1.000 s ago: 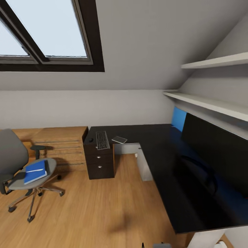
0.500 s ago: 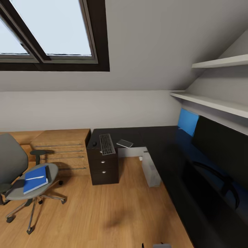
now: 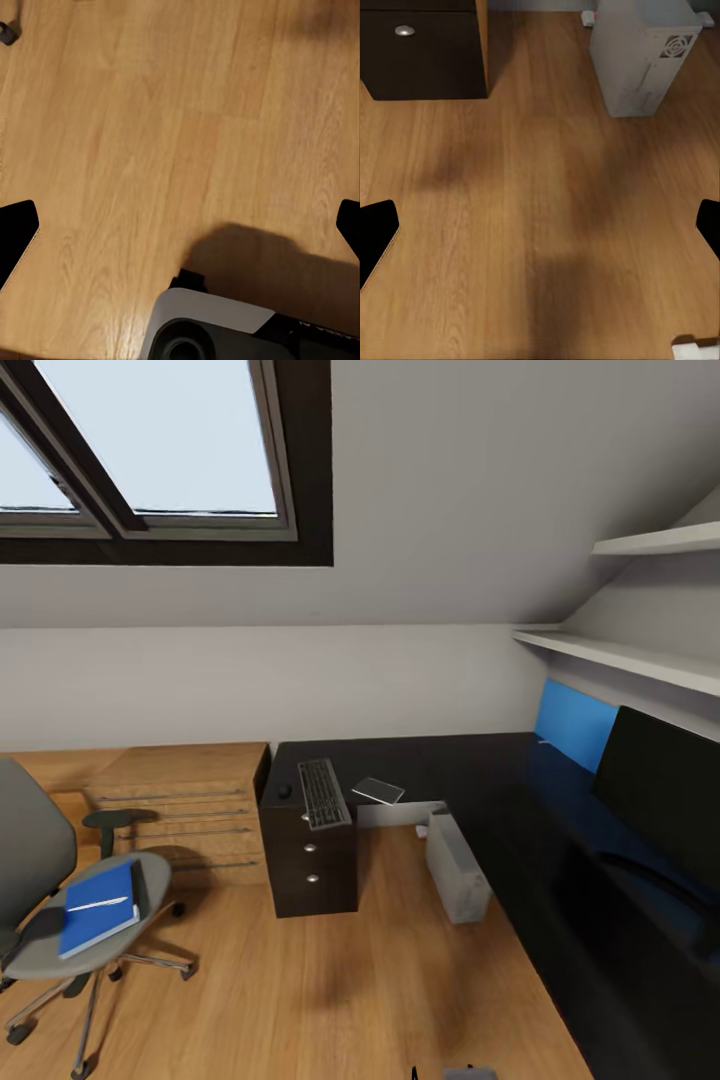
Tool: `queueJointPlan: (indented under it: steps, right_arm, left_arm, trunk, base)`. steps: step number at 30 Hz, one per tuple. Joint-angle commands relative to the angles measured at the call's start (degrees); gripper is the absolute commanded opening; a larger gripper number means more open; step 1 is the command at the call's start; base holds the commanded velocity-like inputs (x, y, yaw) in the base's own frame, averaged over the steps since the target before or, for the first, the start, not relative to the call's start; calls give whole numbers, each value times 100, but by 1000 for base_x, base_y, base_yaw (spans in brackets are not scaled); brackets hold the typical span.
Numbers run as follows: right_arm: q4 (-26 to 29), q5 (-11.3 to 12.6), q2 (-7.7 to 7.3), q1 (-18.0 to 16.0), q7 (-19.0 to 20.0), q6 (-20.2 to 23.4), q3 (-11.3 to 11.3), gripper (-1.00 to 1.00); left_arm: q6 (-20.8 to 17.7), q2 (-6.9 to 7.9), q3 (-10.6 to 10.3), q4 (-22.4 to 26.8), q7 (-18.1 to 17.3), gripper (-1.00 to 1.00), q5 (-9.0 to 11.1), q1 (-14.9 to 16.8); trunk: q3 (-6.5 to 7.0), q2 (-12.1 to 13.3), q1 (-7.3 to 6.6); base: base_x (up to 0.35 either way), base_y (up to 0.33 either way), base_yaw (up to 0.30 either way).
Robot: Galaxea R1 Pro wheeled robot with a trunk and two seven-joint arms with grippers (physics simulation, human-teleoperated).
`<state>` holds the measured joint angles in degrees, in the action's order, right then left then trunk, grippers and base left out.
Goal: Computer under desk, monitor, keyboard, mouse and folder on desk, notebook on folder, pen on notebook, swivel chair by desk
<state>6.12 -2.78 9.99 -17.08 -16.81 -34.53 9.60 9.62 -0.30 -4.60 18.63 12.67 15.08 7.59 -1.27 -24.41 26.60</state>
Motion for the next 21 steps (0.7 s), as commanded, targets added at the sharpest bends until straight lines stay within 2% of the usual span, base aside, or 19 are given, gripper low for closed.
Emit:
queueJointPlan:
  steps: [1,21]
  right_arm:
    - [-6,-29,1,-6,-60,-1,34,100]
    - [-6,-17,1,-6,-68,-1,34,100]
  left_arm:
    - [23,3,-49,-4,34,100,54,5]
    - [-17,-11,-58,-104,34,100,47,5]
  trunk:
    - [-13,-12,6]
    - [-13,-12,6]
  base:
    - [302,189,0]
    - [312,165,0]
